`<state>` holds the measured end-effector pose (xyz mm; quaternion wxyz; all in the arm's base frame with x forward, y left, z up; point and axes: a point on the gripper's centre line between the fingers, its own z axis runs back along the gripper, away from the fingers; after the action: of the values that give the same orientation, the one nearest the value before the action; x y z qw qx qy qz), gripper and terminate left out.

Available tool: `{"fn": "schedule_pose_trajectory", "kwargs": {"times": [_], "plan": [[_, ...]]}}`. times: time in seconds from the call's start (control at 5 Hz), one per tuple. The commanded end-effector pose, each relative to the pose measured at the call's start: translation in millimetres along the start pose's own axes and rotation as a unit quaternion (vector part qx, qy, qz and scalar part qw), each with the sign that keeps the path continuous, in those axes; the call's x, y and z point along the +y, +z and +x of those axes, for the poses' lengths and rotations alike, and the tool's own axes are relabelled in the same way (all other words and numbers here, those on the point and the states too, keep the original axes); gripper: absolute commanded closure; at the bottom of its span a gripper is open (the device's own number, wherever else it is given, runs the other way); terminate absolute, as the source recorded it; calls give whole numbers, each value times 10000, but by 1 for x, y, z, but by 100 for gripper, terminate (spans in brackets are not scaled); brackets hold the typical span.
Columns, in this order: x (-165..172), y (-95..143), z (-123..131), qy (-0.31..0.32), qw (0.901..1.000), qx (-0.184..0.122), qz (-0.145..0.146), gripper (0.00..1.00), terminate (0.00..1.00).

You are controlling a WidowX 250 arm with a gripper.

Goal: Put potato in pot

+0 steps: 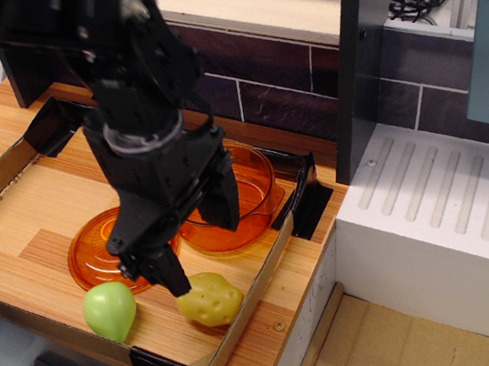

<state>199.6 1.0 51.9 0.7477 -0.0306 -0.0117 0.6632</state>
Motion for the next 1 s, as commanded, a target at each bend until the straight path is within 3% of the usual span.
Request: {"fn": "schedule_pose_trajectory", "kwargs": {"times": [0.0,0.4,0.6,0.8], "plan": [[-13,-21,-8,38,9999,-134,13,0,0],[-9,-50,-13,0,9997,-207,156,0,0],[-8,-56,-12,-81,9997,-225,110,100,0],[-6,-43,-15,-179,9998,-38,68,100,0]]}}
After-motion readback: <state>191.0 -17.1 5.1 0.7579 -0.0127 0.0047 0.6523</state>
